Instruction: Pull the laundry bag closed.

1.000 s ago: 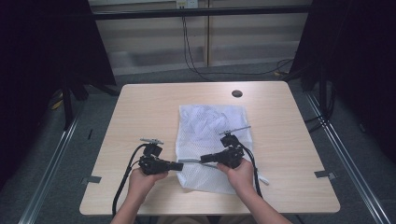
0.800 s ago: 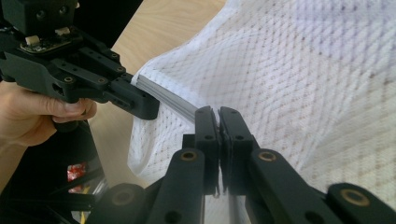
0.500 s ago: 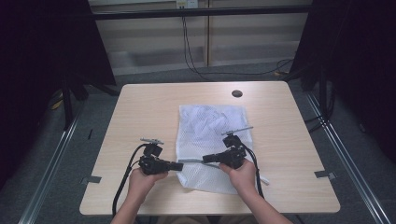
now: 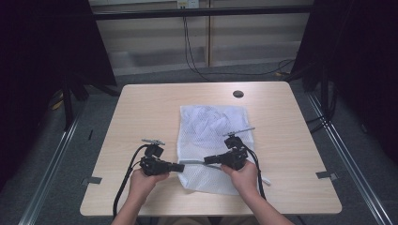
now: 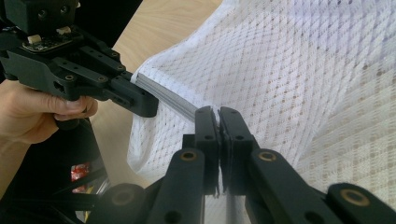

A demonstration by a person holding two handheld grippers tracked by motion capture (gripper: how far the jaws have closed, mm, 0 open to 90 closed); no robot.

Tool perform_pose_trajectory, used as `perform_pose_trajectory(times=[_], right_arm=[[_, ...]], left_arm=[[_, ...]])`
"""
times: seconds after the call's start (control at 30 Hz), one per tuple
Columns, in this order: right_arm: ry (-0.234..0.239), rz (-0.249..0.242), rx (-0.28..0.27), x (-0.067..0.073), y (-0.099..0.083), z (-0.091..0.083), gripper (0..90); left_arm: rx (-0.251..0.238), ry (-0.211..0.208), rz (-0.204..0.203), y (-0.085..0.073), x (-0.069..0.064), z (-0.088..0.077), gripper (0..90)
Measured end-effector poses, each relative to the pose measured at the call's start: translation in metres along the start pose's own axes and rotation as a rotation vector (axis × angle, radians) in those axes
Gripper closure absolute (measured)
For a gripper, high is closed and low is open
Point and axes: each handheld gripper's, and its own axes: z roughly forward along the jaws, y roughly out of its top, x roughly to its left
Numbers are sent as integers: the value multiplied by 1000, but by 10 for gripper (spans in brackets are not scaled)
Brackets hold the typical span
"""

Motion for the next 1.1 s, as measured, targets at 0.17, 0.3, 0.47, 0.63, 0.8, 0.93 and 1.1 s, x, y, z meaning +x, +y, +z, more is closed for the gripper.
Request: perform_pose_trajectory(times=[0.17, 0.3, 0.47, 0.63, 0.8, 0.93, 1.1], right_arm=[[-12, -4, 1, -1, 0, -1, 872], [-5, 8, -4, -5, -1, -5, 871], [-3, 5, -4, -5, -2, -6, 871], [-3, 5, -4, -5, -2, -6, 871], [-6, 9, 1, -6, -3, -7, 872], [-6, 10, -1, -8, -3, -9, 872], [-2, 10, -1, -8, -3, -10, 871]], left_arm=[[-5, 8, -7, 0, 1, -2, 884], [-5, -5, -13, -1, 2, -3, 884], [-7, -5, -15, 0, 2, -2, 884], [-3, -6, -18, 0, 2, -2, 884], [0, -1, -16, -1, 3, -2, 884], [-2, -5, -19, -1, 3, -1, 884], [0, -6, -21, -1, 2, -1, 884]])
